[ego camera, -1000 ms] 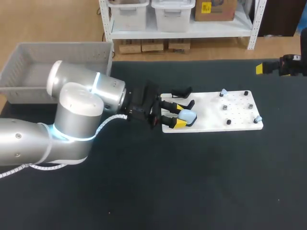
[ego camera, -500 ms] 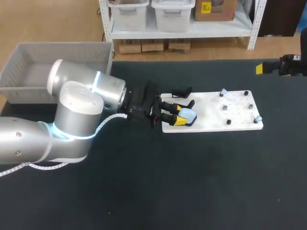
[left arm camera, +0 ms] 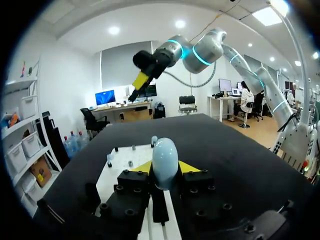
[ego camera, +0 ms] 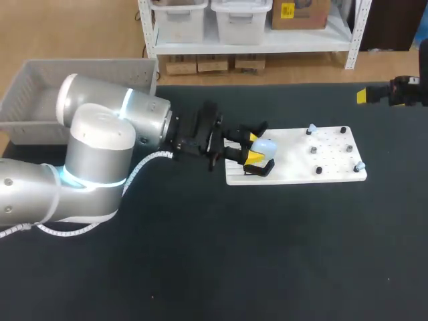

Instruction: Pick up each earbud case from the left stands, insert the matching earbuds, close the lid, and place the case in the box.

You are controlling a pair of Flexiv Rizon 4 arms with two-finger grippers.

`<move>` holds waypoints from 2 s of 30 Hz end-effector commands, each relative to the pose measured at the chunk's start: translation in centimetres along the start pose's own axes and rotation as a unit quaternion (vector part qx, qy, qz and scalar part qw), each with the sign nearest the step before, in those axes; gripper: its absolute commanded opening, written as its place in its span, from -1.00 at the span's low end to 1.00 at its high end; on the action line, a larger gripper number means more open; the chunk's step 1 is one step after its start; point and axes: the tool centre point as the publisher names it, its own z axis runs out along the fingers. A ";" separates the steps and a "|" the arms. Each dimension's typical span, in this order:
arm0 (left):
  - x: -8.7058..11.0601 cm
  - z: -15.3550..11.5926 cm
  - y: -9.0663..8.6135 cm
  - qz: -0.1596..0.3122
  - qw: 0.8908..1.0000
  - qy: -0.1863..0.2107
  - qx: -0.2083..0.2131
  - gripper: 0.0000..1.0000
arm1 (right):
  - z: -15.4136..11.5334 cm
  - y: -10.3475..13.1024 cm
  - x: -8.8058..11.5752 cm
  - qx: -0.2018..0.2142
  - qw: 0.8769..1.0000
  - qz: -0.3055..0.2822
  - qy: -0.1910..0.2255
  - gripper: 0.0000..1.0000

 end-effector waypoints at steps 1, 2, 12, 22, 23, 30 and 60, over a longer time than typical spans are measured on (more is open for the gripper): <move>-0.8 -0.1 -1.1 -0.008 0.999 -0.031 -0.035 -1.00 | 0.0 0.0 0.0 0.000 1.000 0.000 0.000 1.00; -1.1 0.1 -1.2 -0.015 0.999 -0.042 -0.032 -1.00 | 0.0 0.0 0.0 0.000 1.000 0.000 0.000 1.00; -3.4 1.8 -1.9 -0.026 0.997 -0.073 -0.014 -1.00 | 0.0 0.0 0.0 0.000 1.000 0.000 0.000 1.00; -3.9 1.2 -3.2 -0.033 0.996 -0.077 -0.037 -1.00 | 0.0 0.0 0.0 0.000 1.000 0.000 0.000 1.00; -3.8 1.2 -3.4 -0.035 0.995 -0.081 -0.039 -1.00 | 0.0 0.0 0.0 0.000 1.000 0.000 0.000 1.00; -3.3 1.5 -4.0 -0.041 0.994 -0.096 -0.039 -1.00 | 0.0 0.0 0.0 0.000 1.000 0.000 0.000 1.00; -3.3 1.3 -3.7 -0.021 0.993 -0.107 -0.051 -1.00 | -1.8 3.4 0.8 -0.003 0.999 -0.053 -0.006 1.00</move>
